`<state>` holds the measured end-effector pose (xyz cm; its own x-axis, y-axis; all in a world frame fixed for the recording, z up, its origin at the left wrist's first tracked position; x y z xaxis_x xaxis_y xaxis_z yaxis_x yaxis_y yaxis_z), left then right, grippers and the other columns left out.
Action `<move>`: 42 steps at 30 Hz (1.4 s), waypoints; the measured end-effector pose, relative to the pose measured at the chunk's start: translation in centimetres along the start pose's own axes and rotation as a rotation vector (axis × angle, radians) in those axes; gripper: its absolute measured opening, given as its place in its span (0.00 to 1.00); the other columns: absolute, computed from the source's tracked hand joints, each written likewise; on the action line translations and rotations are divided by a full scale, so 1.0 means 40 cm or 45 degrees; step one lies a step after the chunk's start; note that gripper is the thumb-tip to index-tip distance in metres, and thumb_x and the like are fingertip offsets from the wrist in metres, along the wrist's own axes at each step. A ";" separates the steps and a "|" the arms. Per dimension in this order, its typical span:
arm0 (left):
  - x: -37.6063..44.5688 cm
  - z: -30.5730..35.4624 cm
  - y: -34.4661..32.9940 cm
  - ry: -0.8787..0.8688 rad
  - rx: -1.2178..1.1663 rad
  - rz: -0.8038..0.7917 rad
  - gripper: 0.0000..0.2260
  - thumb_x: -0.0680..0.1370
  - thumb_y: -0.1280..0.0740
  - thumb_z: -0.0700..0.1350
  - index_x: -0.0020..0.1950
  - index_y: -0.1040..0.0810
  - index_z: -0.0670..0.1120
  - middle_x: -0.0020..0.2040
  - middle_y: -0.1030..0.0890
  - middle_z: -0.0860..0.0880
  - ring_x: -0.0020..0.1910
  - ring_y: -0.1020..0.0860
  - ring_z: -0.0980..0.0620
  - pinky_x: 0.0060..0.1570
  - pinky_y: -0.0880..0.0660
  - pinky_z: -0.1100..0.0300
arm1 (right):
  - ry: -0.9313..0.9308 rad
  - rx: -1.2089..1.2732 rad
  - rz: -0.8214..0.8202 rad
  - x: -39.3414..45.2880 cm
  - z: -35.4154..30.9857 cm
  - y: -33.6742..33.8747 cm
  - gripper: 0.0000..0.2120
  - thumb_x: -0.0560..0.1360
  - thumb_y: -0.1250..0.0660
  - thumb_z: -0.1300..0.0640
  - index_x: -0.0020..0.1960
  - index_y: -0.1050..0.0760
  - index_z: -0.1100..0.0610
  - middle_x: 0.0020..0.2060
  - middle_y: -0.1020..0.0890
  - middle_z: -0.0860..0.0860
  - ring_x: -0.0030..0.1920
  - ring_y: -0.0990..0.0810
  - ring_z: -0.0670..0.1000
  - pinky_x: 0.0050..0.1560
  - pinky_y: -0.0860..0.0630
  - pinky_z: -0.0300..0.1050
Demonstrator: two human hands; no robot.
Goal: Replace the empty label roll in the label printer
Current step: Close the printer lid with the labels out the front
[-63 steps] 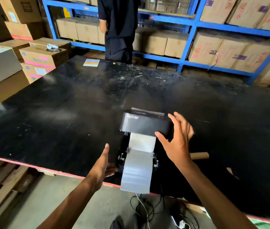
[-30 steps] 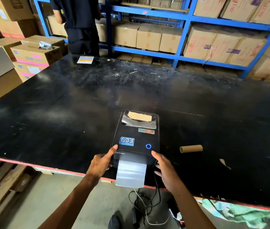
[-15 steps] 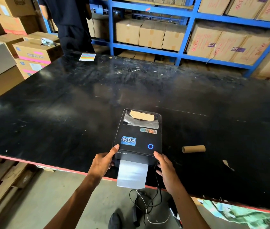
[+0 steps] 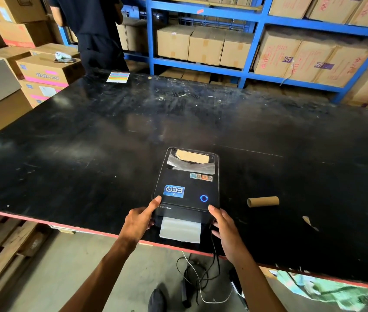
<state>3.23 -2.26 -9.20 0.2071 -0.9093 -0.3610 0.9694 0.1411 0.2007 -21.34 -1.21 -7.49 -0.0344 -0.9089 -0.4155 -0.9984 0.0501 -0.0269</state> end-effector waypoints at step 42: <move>-0.030 0.017 -0.002 0.079 -0.107 -0.124 0.27 0.66 0.38 0.70 0.46 0.19 0.48 0.45 0.16 0.49 0.47 0.19 0.49 0.41 0.26 0.61 | 0.102 -0.110 0.094 -0.003 -0.017 0.019 0.18 0.72 0.37 0.40 0.58 0.25 0.47 0.49 0.23 0.37 0.46 0.25 0.36 0.42 0.31 0.29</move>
<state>2.81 -1.43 -8.18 0.1165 -0.8948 -0.4311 0.9924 0.0877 0.0860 -22.10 -1.32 -6.86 -0.1081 -0.9343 -0.3397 -0.9930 0.0854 0.0811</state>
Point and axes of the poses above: each hand's wrist, its own x-axis towards the middle knuckle, its own y-axis out of the back of the hand, z = x × y, the point moved 7 cm from there along x, towards the middle knuckle
